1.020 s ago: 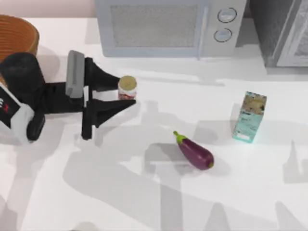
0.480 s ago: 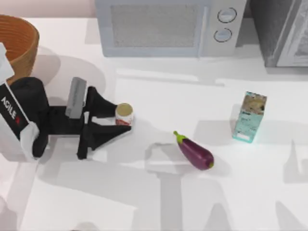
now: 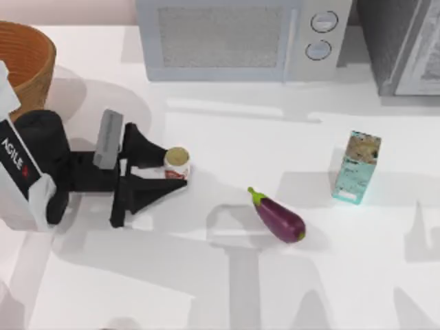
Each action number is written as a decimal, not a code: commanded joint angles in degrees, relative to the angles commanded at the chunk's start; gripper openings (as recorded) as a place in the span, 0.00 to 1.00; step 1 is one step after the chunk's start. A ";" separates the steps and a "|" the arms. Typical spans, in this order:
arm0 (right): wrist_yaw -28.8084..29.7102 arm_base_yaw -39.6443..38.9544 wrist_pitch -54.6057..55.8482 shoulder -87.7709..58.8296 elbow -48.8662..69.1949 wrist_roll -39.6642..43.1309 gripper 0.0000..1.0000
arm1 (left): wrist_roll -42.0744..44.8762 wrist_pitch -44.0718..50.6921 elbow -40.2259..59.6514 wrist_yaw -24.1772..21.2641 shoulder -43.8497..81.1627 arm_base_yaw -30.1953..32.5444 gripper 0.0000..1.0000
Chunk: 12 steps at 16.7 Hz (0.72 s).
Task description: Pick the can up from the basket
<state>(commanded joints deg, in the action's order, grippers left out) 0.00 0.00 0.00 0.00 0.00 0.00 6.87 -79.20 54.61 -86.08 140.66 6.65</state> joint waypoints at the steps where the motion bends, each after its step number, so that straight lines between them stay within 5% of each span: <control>1: 0.00 0.00 0.00 0.00 0.00 0.00 1.00 | 0.00 0.00 0.00 0.00 0.00 0.00 0.30; 10: 0.00 0.00 0.00 0.00 0.00 0.00 1.00 | 0.00 0.00 0.00 0.00 0.00 0.00 0.98; 12: 0.00 0.00 0.00 0.00 0.00 0.00 1.00 | 0.00 0.00 0.00 0.00 0.00 0.00 1.00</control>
<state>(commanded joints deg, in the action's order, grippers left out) 0.00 0.00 0.00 0.00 0.00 0.00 6.87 -79.20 54.61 -86.08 140.66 6.65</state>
